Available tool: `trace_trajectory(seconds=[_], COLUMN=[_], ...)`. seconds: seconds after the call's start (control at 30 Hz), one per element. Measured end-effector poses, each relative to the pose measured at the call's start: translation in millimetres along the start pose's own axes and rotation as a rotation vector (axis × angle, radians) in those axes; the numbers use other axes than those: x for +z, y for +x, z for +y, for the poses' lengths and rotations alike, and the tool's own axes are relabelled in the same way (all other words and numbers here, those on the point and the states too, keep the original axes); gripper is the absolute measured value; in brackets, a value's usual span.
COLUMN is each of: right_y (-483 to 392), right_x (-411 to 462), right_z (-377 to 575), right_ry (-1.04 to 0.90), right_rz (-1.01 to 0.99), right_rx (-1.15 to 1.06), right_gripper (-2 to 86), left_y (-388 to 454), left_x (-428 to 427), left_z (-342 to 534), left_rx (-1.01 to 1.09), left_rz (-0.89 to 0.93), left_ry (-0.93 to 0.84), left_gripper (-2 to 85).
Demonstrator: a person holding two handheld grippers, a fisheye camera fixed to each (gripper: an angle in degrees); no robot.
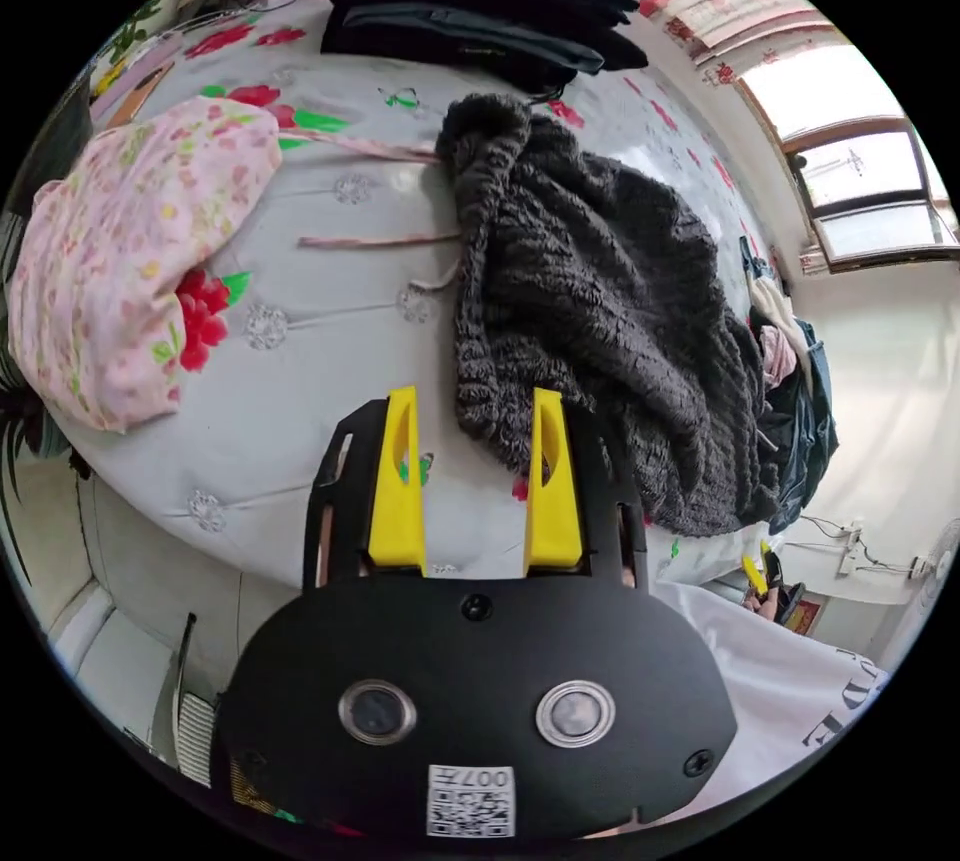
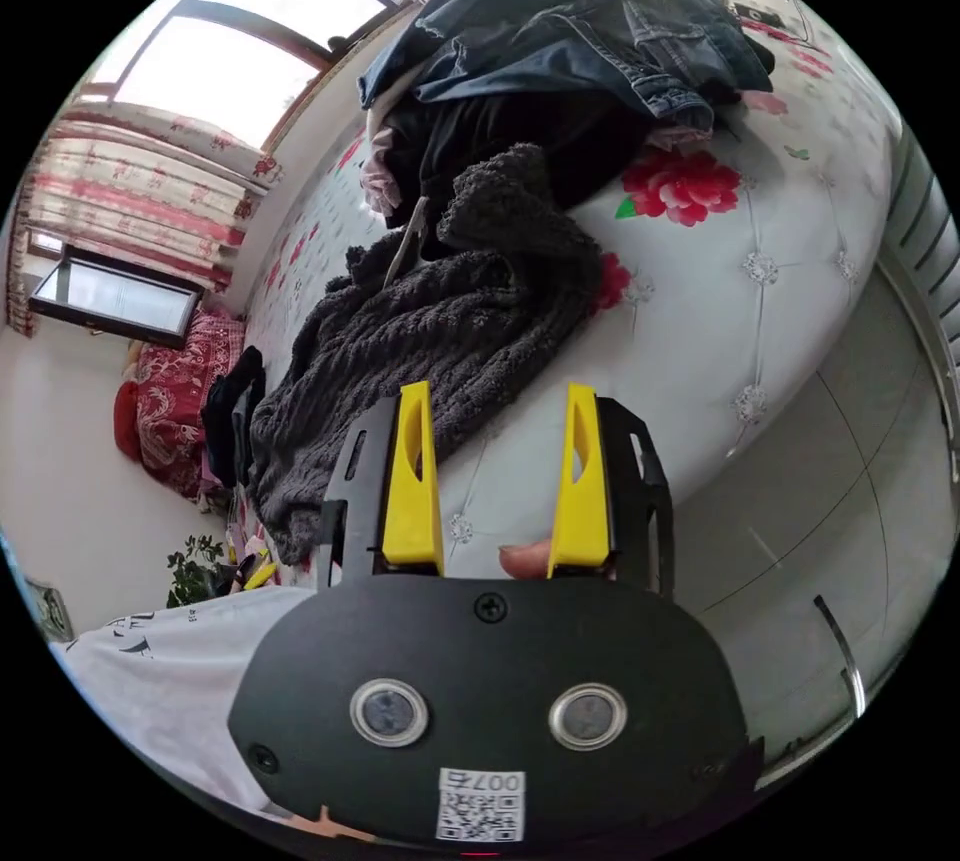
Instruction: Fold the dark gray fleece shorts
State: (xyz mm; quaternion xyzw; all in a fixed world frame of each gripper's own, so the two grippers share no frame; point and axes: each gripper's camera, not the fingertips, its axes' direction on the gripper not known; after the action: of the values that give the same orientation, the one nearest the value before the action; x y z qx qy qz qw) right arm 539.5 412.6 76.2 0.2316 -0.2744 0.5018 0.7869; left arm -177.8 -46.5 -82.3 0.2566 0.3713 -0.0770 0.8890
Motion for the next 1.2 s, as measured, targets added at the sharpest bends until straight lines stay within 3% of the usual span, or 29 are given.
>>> trace_trajectory(seconds=[0.1, 0.17, 0.27, 0.33, 0.6, 0.73, 0.83, 0.9, 1.07, 1.2], right_y=[-7, -12, -21, -27, 4, -28, -39, -32, -8, -42], right_x=[15, 23, 34, 45, 89, 106, 105, 93, 36, -26], right_z=[-22, -36, -59, -79, -120, -97, -70, -42, 8, -8], right_ry=[-0.019, -0.024, -0.019, -0.029, -0.170, -0.178, -0.304, -0.311, -0.186, 0.125], right_rz=[0.064, 0.107, 0.200, 0.275, 0.271, 0.438, 0.400, 0.391, 0.469, 0.421], right_rx=[-0.020, -0.033, -0.063, -0.085, 0.032, -0.147, -0.211, -0.191, -0.044, -0.077], right_gripper=[14.2, 14.5, 14.8, 14.9, 13.6, 8.9, 5.6, 5.1, 5.5, 6.4], left_y=[24, 59, 105, 115, 43, -4, -31, -52, -88, -101], left_x=[28, 46, 68, 74, -23, -55, -49, -39, -57, -102], left_z=[-8, -13, -11, -16, -22, 4, 27, 38, 66, 60], left_rx=[0.058, 0.190, 0.493, 0.555, 0.369, 0.270, 0.229, 0.169, 0.046, -0.014], left_rz=[-0.108, -0.321, -0.457, -0.504, -0.423, -0.427, -0.550, -0.532, -0.351, -0.370], left_ry=[-0.039, -0.069, -0.095, -0.140, -0.045, -0.054, -0.106, -0.134, 0.000, 0.181], left_gripper=[16.0, 14.9, 8.4, 7.9, 4.4, 4.2, 4.5, 5.2, 8.0, 5.8])
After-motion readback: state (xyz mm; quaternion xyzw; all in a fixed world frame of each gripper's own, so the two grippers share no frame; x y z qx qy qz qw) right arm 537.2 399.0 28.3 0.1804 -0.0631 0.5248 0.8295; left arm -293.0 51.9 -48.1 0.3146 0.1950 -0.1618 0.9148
